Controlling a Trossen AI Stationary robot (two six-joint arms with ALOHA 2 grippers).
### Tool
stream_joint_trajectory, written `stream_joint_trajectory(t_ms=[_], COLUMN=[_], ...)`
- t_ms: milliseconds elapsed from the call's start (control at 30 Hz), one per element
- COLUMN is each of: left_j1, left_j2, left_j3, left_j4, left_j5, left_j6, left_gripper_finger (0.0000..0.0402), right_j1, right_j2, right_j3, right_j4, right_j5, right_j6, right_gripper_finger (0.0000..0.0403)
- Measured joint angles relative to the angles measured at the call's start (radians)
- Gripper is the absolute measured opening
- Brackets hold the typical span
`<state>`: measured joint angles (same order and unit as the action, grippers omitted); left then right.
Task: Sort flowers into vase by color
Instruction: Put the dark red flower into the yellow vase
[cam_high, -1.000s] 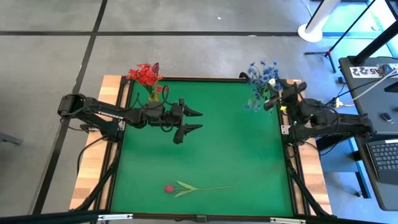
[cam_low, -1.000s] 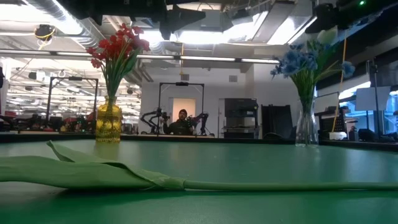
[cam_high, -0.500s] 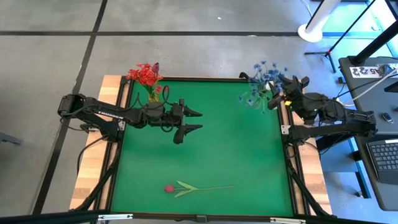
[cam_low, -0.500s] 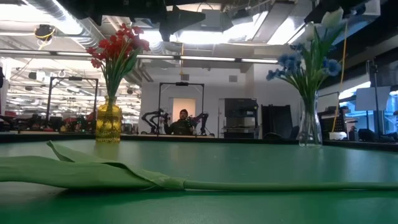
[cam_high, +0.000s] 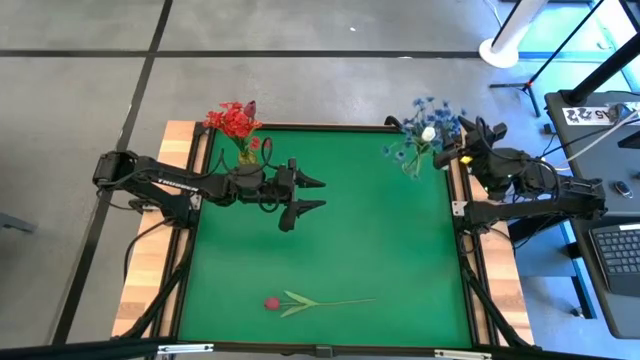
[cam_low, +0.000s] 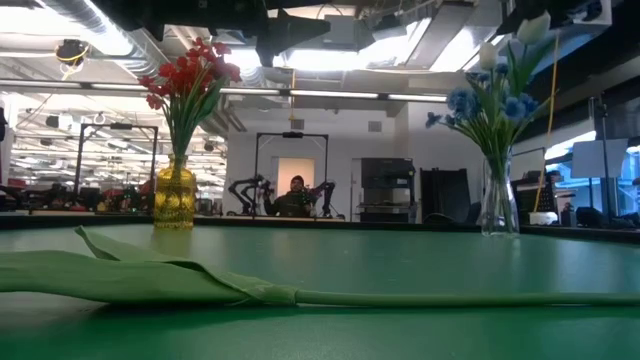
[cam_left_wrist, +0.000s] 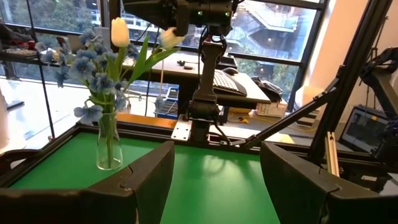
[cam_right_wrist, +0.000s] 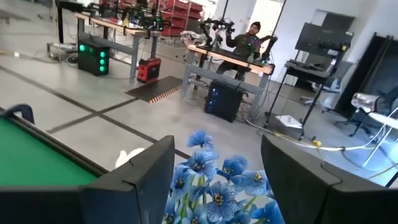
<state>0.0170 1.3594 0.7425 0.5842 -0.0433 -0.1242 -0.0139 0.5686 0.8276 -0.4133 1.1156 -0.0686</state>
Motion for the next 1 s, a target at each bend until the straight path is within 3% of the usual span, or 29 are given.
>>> stream_joint_trajectory(t_ms=[533,867,1000], left_j1=[0.000,0.000,-0.001], left_j2=[0.000,0.000,0.000], left_j3=[0.000,0.000,0.000], left_j4=[0.000,0.000,0.000], left_j5=[0.000,0.000,0.000], left_j6=[0.000,-0.003,-0.005], left_gripper_finger=[0.0234,0.0234,0.0234], right_j1=[0.000,0.000,0.000], right_j2=[0.097,0.095,0.092], right_j3=[-0.001,-0.002,-0.002], right_j4=[-0.003,0.012,0.016], right_j5=[0.160,0.176,0.176], right_j6=[0.071,0.071,0.067], right_gripper_finger=[0.0233,0.0149,0.0134])
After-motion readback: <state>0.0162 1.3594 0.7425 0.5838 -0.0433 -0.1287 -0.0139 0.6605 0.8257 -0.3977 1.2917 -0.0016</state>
